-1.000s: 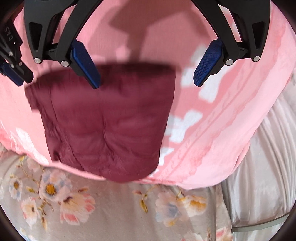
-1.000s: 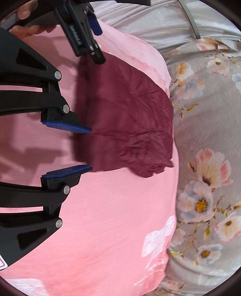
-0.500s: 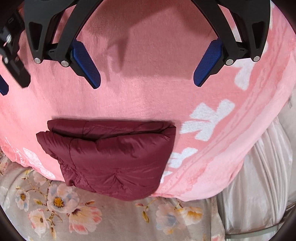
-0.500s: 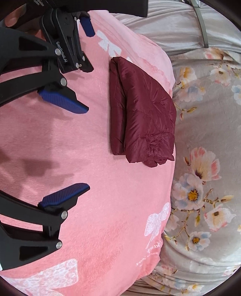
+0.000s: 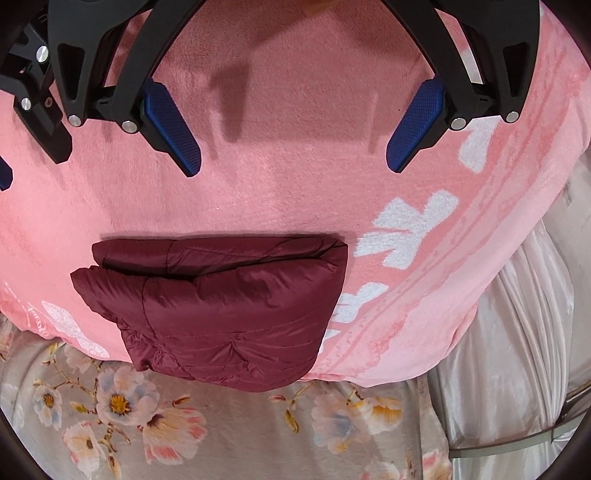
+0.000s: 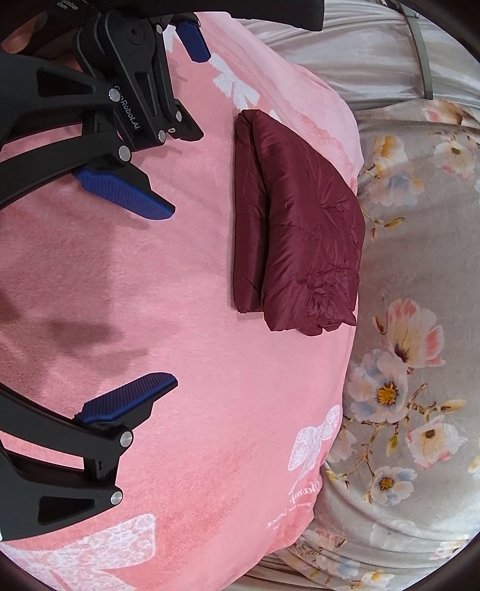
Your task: Fold large clothes
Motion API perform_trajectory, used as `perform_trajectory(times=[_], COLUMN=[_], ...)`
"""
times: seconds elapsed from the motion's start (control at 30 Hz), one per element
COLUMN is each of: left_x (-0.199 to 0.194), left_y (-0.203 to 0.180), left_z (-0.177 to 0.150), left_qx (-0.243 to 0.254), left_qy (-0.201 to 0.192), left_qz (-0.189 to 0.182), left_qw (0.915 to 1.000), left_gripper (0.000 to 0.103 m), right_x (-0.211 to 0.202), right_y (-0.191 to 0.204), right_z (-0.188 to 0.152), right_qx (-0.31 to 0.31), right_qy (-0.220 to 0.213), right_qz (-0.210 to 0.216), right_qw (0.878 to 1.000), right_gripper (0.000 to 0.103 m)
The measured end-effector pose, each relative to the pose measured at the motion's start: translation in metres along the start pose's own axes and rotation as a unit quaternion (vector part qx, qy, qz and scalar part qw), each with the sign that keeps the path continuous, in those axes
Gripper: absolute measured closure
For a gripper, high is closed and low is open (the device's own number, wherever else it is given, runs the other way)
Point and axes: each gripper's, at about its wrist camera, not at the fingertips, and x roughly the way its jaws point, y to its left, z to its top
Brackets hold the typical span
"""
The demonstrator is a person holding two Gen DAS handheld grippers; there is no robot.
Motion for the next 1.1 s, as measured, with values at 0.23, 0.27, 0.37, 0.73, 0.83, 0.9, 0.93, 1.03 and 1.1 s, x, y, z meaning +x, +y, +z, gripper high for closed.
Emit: perform_trajectory(times=[0.23,0.27,0.37,0.73,0.83,0.9,0.93,1.03,1.1], left_x=[-0.0019,-0.0022,-0.002,-0.0036,-0.0038,-0.0046,-0.005,-0.0056,-0.006], left_y=[-0.0044,-0.0044,-0.0043,-0.0042,-0.0038,-0.0035,-0.0033,-0.0032,-0.0039], left_z=[-0.001,-0.0011,-0.001,-0.0007,-0.0008,-0.0004,-0.0002,0.0002,-0.0002], left_qx=[0.01,0.01,0.01,0.01,0.01,0.009,0.009,0.009,0.009], left_qy=[-0.006,-0.007,-0.006,-0.008,-0.009,-0.01,-0.011,-0.012,-0.012], left_qz=[0.006,0.007,0.007,0.008,0.009,0.01,0.011,0.014,0.014], left_qw=[0.9999,0.9999,0.9999,0.9999,0.9999,0.9999,0.9998,0.9998,0.9998], left_gripper=[0.005,0.005,0.005,0.005,0.005,0.005,0.005,0.005,0.005], right_x=[0.0019,0.0014,0.0016,-0.0006,-0.0017,-0.002,-0.0019,-0.0018,-0.0021], right_y=[0.0001,0.0003,0.0007,0.0024,0.0028,0.0022,0.002,0.0027,0.0024], right_z=[-0.0007,-0.001,-0.0005,-0.0006,-0.0005,-0.0004,-0.0004,-0.0004,-0.0003], right_qx=[-0.002,-0.002,-0.003,-0.008,-0.009,-0.009,-0.009,-0.009,-0.009], right_qy=[0.005,0.004,0.003,-0.002,-0.004,-0.004,-0.004,-0.004,-0.004], right_qz=[0.0,0.0,0.0,-0.007,-0.01,-0.01,-0.01,-0.01,-0.01], right_qw=[1.0,1.0,1.0,1.0,1.0,1.0,1.0,1.0,1.0], right_gripper=[0.021,0.021,0.021,0.021,0.021,0.021,0.021,0.021,0.021])
